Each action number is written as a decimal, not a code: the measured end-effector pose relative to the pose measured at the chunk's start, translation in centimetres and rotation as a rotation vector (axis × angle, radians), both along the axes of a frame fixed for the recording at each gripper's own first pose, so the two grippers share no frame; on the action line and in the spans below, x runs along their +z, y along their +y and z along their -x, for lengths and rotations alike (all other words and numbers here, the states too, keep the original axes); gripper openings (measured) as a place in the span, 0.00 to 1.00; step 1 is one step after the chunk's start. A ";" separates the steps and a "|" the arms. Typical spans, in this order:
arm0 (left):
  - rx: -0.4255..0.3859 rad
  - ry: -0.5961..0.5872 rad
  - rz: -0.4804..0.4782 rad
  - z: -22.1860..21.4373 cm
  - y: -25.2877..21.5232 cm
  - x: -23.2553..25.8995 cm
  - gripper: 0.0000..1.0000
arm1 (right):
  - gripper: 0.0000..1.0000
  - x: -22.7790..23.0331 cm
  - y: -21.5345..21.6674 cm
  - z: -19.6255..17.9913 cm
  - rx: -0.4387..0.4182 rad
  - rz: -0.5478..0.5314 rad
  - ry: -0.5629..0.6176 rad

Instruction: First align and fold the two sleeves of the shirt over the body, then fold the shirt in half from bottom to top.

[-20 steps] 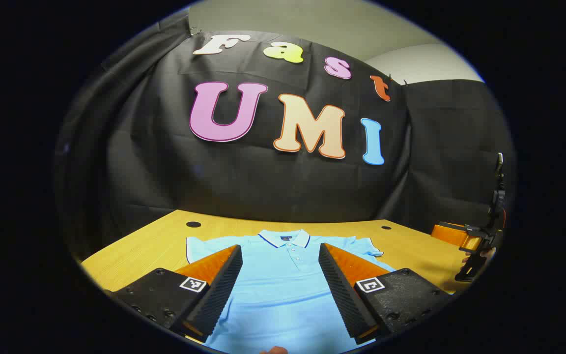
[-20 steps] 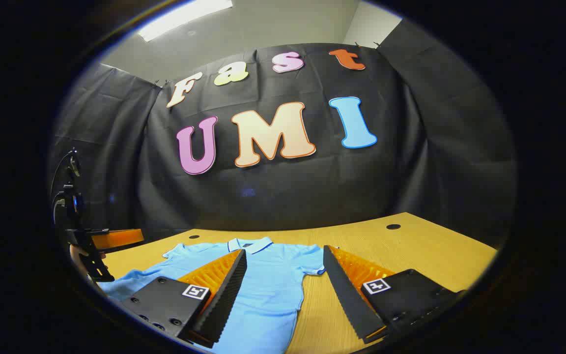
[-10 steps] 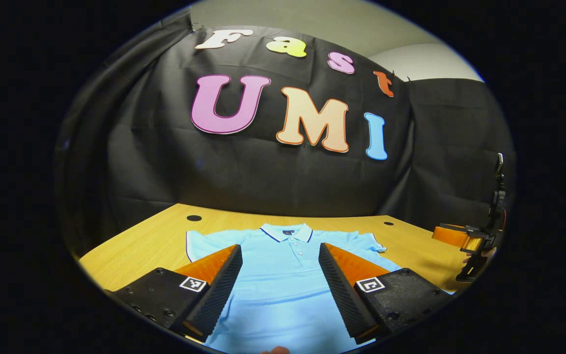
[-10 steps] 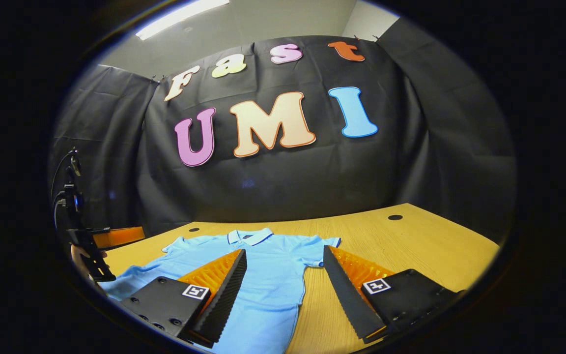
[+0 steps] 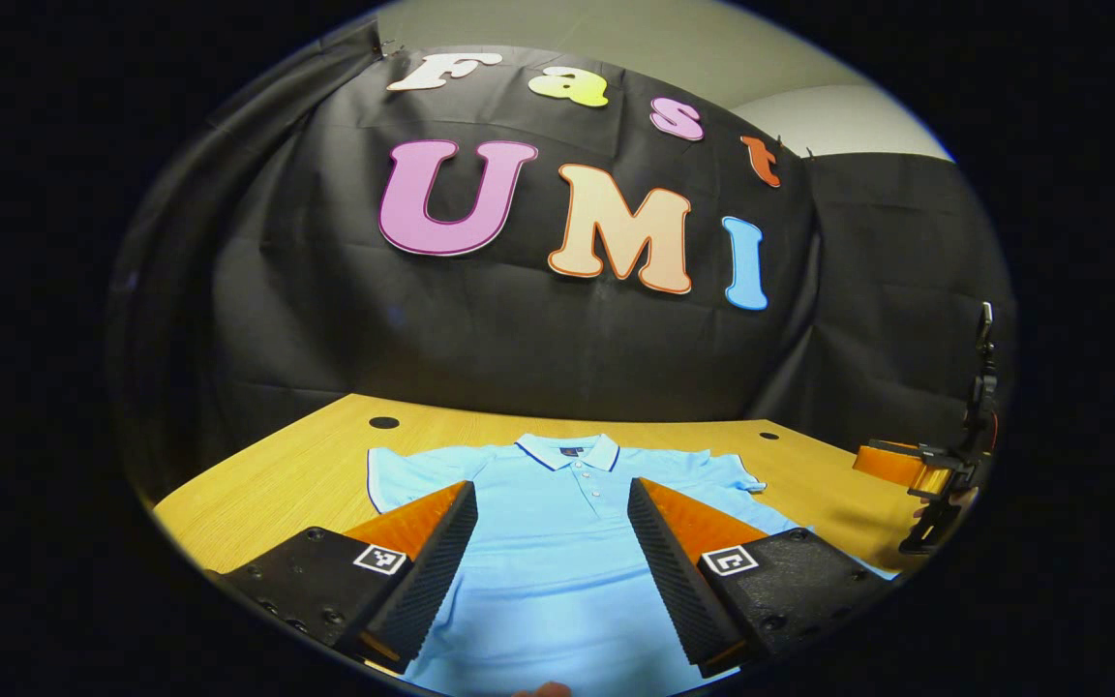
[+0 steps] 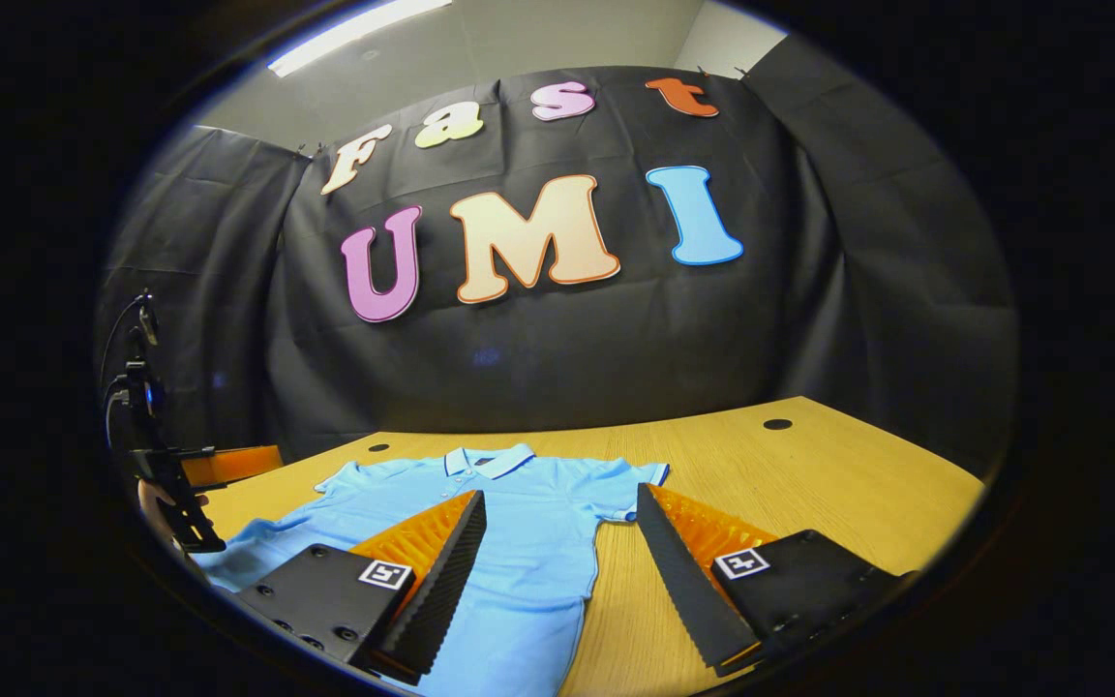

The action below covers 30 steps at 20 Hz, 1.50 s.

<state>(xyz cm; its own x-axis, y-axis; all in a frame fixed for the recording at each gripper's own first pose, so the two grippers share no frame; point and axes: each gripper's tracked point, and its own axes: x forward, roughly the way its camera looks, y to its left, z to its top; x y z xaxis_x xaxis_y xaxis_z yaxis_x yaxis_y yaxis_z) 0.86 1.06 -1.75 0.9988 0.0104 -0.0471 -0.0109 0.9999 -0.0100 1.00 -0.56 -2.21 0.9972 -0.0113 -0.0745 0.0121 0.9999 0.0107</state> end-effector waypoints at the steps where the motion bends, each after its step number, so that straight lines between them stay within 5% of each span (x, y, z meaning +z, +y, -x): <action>1: -0.002 0.000 0.000 0.0 0.0 0.1 0.94 | 0.97 0.0 -0.2 -0.4 0.000 -0.011 0.010; 5: -0.019 0.004 0.007 0.0 -0.4 -0.1 0.94 | 0.97 1.4 -1.8 -2.0 -0.001 -0.041 0.063; 13: -0.032 0.030 0.026 -0.4 -0.3 -1.0 0.94 | 0.97 2.7 -6.2 -8.0 -0.003 0.090 0.276; 17: -0.019 0.022 0.039 -0.3 0.5 -0.6 0.94 | 0.97 2.4 -6.6 -12.4 0.008 0.038 0.333; 23: 0.005 0.001 0.026 0.0 1.8 0.2 0.94 | 0.92 -2.3 -8.2 -17.9 -0.042 0.007 0.467; 30: 0.026 0.001 0.029 -0.1 3.0 0.3 0.94 | 0.97 -9.5 -9.0 -20.3 -0.092 -0.007 0.599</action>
